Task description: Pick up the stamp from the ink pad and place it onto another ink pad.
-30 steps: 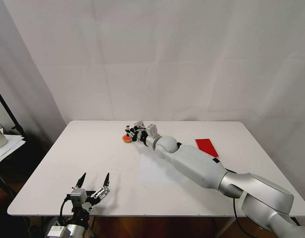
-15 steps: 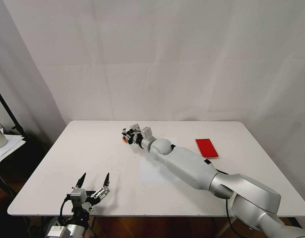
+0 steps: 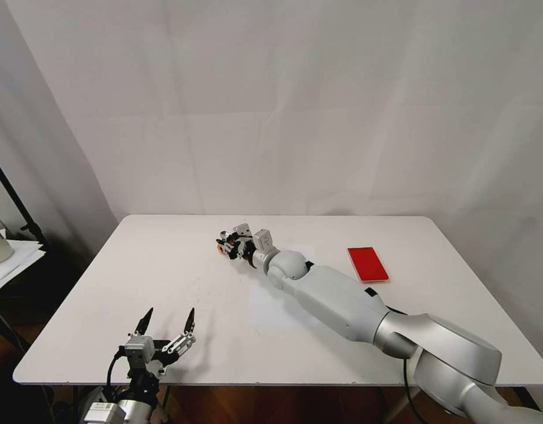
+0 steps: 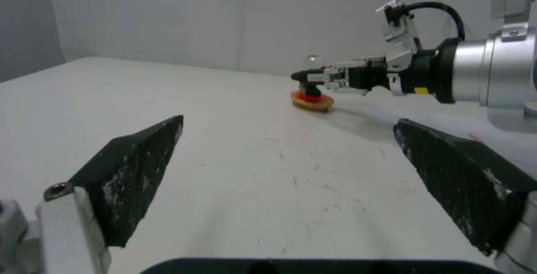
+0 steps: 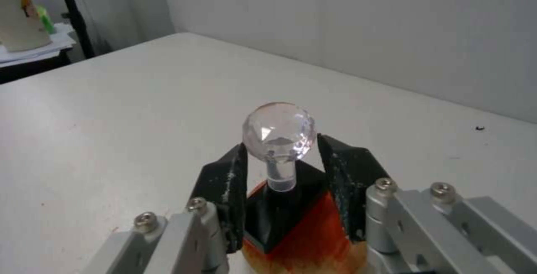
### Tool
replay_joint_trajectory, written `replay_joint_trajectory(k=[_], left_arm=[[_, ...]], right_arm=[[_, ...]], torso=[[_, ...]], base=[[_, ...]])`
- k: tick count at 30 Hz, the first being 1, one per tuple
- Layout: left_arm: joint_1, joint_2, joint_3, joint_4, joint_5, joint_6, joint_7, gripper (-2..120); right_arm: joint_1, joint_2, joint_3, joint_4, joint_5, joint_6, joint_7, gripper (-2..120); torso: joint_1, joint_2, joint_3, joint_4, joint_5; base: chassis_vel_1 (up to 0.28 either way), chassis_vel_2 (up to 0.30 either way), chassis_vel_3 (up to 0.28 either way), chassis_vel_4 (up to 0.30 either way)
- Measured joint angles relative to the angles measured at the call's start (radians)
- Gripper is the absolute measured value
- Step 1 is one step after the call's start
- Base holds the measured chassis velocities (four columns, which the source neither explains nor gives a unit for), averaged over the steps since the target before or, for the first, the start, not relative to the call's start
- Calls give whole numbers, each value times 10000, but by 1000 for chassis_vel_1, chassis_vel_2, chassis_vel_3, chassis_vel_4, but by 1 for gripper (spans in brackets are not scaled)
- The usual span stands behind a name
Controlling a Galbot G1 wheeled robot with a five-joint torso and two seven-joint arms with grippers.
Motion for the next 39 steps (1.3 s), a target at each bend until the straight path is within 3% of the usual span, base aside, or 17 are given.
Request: replay_joint_trajectory(k=[2, 5, 8, 10, 14, 17, 18, 22, 23, 27, 28, 32, 33, 37, 38, 39], left_arm=[[0, 0, 0, 0, 0, 0, 0, 100], [0, 0, 0, 0, 0, 0, 0, 100], [0, 0, 0, 0, 0, 0, 0, 100], [0, 0, 0, 0, 0, 0, 0, 100], [0, 0, 0, 0, 0, 0, 0, 100], [-6, 0, 0, 0, 0, 0, 2, 100], [-6, 0, 0, 0, 0, 0, 2, 100], [0, 0, 0, 0, 0, 0, 0, 100], [0, 0, 0, 0, 0, 0, 0, 100], [0, 0, 0, 0, 0, 0, 0, 100], [0, 0, 0, 0, 0, 0, 0, 100], [2, 1, 0, 0, 0, 0, -1, 100], [2, 1, 0, 0, 0, 0, -1, 100], [2, -1, -1, 0, 0, 0, -2, 100], [2, -1, -1, 0, 0, 0, -2, 100], [-5, -2, 1, 0, 0, 0, 3, 100]], right_arm=[[2, -8, 2, 8, 2, 2, 4, 41], [3, -25, 3, 25, 3, 2, 12, 55], [3, -30, 3, 30, 3, 2, 14, 57], [3, -63, 3, 73, 4, 3, 24, 74], [-26, -378, -48, 584, -12, -48, 54, 87], [-11, -1270, -427, 2097, -285, -194, -30, 98], [-11, -1270, -427, 2097, -285, -194, -30, 98], [118, -2981, -841, 4107, -1205, -200, -220, 109], [118, -2981, -841, 4107, -1205, -200, -220, 109], [-231, -4783, -453, 5990, -1649, 215, 285, 114], [-231, -4783, -453, 5990, -1649, 215, 285, 114], [-1685, -6506, 1107, 7464, -1710, 989, 910, 114], [-1685, -6506, 1107, 7464, -1710, 989, 910, 114], [-4580, -7959, 4038, 8817, -1641, 1197, 2316, 110], [-4580, -7959, 4038, 8817, -1641, 1197, 2316, 110], [-5368, -8172, 4712, 9110, -1661, 1216, 2593, 108]], torso=[[0, 0, 0, 0, 0], [0, 0, 0, 0, 0], [0, 0, 0, 0, 0], [0, 0, 0, 0, 0], [0, 0, 0, 2, 1], [0, 0, 0, 3, 3], [0, 0, 0, 3, 3], [0, 0, 0, 0, 1], [0, 0, 0, 0, 1], [0, 0, 0, -1, 4], [0, 0, 0, -1, 4], [0, 1, -1, 2, 5], [0, 1, -1, 2, 5], [-2, 2, -2, -4, 3], [-2, 2, -2, -4, 3], [-1, 1, -1, -3, 6]], base=[[0, 0, 0, 0], [0, 0, 0, 0], [0, 0, 0, 0], [0, 0, 0, 0], [0, 0, 0, 0], [0, 0, 0, 0], [0, 0, 0, 0], [0, 0, 0, 0], [0, 0, 0, 0], [0, 0, 0, 0], [0, 0, 0, 0], [0, 0, 0, 0], [0, 0, 0, 0], [0, 0, 0, 0], [0, 0, 0, 0], [0, 0, 0, 0]])
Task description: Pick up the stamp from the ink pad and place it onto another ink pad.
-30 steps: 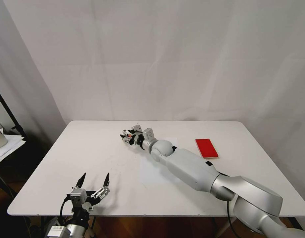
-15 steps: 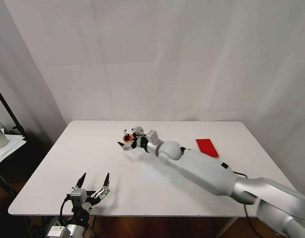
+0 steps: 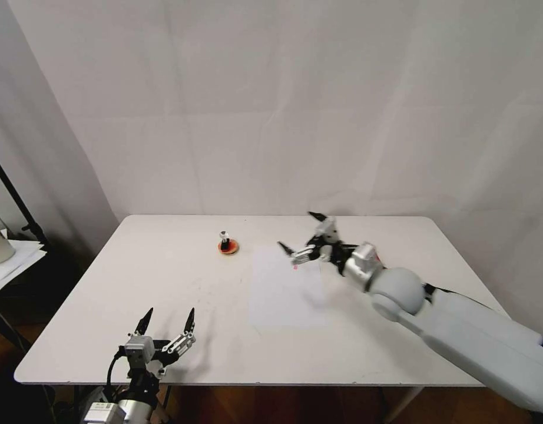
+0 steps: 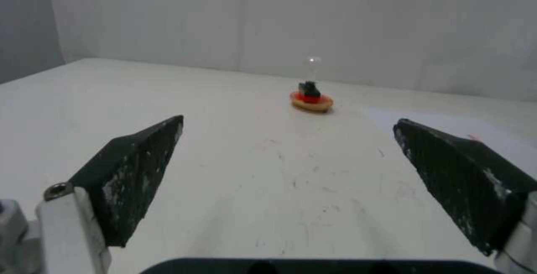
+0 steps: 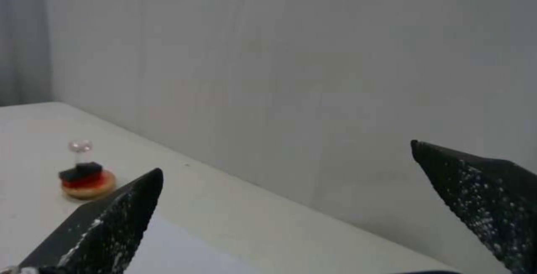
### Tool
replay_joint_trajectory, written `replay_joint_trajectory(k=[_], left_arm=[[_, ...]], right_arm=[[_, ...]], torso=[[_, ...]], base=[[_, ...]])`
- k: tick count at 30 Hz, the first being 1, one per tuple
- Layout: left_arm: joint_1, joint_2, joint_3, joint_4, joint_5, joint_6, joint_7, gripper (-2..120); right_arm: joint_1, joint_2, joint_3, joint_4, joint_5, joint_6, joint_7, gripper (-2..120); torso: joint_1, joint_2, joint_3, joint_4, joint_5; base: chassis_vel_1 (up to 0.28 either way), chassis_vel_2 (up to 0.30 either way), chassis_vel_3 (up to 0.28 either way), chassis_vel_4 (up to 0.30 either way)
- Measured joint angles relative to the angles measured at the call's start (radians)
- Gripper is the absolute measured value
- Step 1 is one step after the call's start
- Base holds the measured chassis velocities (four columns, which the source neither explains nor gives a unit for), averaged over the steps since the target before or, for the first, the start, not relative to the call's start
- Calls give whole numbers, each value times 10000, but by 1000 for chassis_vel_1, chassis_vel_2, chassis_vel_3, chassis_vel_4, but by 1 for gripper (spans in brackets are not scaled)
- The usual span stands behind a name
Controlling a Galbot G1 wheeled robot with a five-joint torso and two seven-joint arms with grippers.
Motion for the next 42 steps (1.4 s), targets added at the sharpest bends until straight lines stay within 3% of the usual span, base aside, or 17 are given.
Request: replay_joint_trajectory(k=[2, 3, 5, 7, 9, 15, 23, 42], left_arm=[[5, 2, -1, 0, 0, 0, -3, 100], [5, 2, -1, 0, 0, 0, -3, 100], [0, 1, -1, 0, 0, 0, -3, 100], [6, 1, 0, 0, 0, 0, -1, 100], [7, 1, -1, 1, 0, 0, -1, 100], [7, 1, -1, 1, 0, 0, -4, 100], [5, 1, 0, 0, 0, 0, -3, 100], [5, 1, -1, 0, 0, 0, -2, 100]], right_arm=[[-1999, -301, 1931, 675, -121, 98, 560, 103], [-1999, -301, 1931, 675, -121, 98, 560, 103], [-4149, -276, 3395, 1348, -347, 330, 1080, 100], [-4969, -103, 3843, 1563, -544, 499, 1227, 100], [-6788, 573, 4581, 1826, -1313, 839, 1435, 100], [-9309, 2322, 5916, 2242, -2547, 1438, 1669, 100], [-10581, 3351, 6533, 2523, -3626, 1813, 1642, 100], [-10750, 3548, 6412, 2612, -3800, 1749, 1568, 100]], torso=[[0, 2, -1, 4, 0], [0, 2, -1, 4, 0], [-1, 2, -1, -1, -5], [-1, 1, -1, 2, 6], [-2, 1, -1, 1, -4], [-2, 1, 0, 3, -3], [-1, 1, 0, 4, -8], [1, 0, 1, 3, -6]], base=[[0, 0, 0, 0], [0, 0, 0, 0], [0, 0, 0, 0], [0, 0, 0, 0], [0, 0, 0, 0], [0, 0, 0, 0], [0, 0, 0, 0], [0, 0, 0, 0]])
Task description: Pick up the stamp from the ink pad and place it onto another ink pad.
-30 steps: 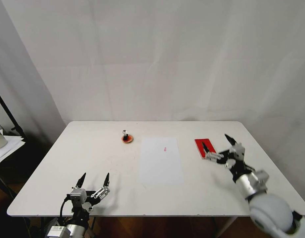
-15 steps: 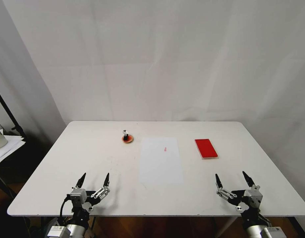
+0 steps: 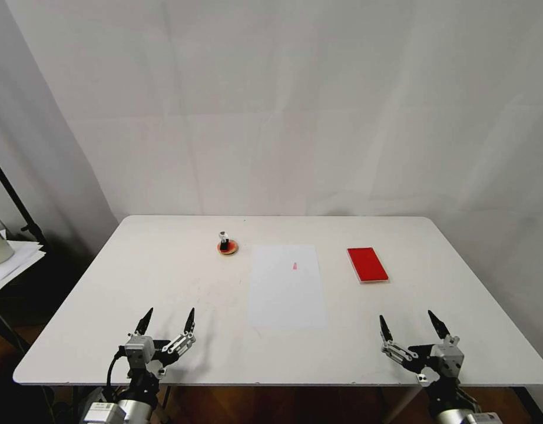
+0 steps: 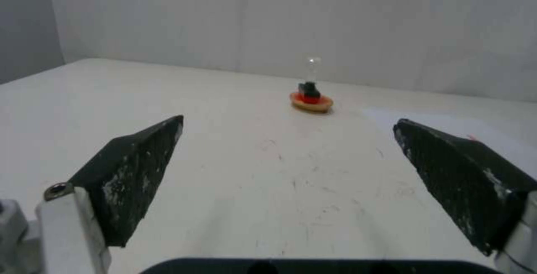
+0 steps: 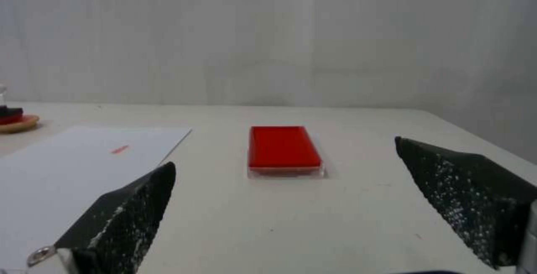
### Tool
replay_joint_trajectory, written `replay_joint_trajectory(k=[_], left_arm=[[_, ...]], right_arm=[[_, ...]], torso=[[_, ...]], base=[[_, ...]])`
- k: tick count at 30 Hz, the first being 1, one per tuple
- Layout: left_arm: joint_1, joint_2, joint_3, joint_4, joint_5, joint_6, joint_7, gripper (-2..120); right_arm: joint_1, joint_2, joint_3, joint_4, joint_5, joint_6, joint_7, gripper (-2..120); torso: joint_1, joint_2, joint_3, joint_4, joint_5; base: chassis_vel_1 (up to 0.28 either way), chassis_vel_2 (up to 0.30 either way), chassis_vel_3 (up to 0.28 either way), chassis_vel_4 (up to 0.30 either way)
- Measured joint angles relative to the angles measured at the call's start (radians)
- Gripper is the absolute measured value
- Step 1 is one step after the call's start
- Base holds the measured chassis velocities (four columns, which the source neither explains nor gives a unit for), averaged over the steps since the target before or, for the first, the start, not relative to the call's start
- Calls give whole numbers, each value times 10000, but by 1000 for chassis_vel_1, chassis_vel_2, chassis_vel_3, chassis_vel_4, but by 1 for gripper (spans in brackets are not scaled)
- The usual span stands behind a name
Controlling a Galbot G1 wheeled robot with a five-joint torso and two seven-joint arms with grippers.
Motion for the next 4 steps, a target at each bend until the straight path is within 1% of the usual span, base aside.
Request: replay_joint_trajectory(k=[4], left_arm=[[0, 0, 0, 0, 0, 0, 0, 100]], right_arm=[[13, -5, -11, -9, 4, -6, -6, 100]], torso=[[0, 0, 0, 0, 0]], base=[[0, 0, 0, 0]])
